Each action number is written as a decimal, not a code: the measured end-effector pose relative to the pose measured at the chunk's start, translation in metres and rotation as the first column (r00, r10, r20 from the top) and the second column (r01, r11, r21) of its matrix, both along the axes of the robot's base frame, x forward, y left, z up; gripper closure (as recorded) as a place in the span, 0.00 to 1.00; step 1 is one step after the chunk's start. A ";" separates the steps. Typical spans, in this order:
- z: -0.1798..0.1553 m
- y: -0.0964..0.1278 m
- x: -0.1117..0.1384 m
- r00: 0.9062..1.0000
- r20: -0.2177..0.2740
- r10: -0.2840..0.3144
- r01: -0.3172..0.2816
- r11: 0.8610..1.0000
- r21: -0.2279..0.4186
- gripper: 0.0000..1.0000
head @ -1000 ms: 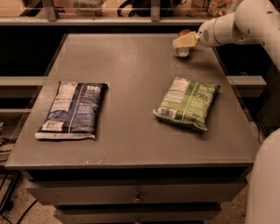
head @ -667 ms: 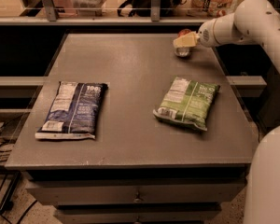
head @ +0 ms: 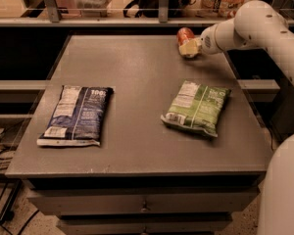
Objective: Move coke can near blue chip bag
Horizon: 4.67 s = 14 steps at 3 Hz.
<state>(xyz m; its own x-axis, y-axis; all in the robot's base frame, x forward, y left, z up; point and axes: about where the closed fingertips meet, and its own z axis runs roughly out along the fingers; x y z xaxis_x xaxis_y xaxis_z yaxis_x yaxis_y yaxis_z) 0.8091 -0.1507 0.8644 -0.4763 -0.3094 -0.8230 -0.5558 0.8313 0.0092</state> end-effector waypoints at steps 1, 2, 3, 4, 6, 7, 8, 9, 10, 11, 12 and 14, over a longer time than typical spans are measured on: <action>-0.007 0.006 -0.005 1.000 -0.016 0.005 -0.005 1.000 -0.010 1.00; -0.006 0.006 -0.005 1.000 -0.016 0.005 -0.005 1.000 -0.010 1.00; 0.022 0.016 -0.010 0.996 0.022 0.085 -0.083 0.995 -0.054 1.00; 0.076 0.035 -0.029 0.966 0.099 0.240 -0.225 0.964 -0.144 1.00; 0.137 0.079 -0.080 0.852 0.162 0.498 -0.437 0.847 -0.303 1.00; 0.138 0.082 -0.083 0.842 0.160 0.515 -0.450 0.835 -0.315 1.00; 0.134 0.089 -0.085 0.832 0.138 0.537 -0.471 0.816 -0.336 1.00; 0.122 0.123 -0.107 0.778 0.117 0.617 -0.562 0.768 -0.308 1.00; 0.101 0.165 -0.141 0.713 0.106 0.693 -0.662 0.715 -0.223 1.00; 0.074 0.191 -0.171 0.690 0.098 0.717 -0.707 0.697 -0.118 0.84; 0.041 0.205 -0.194 0.697 0.067 0.714 -0.715 0.699 -0.010 0.59; -0.006 0.205 -0.214 0.734 -0.006 0.679 -0.676 0.732 0.086 0.05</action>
Offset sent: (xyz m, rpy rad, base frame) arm -0.0113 0.0100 0.0112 -0.0342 -0.0146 0.0113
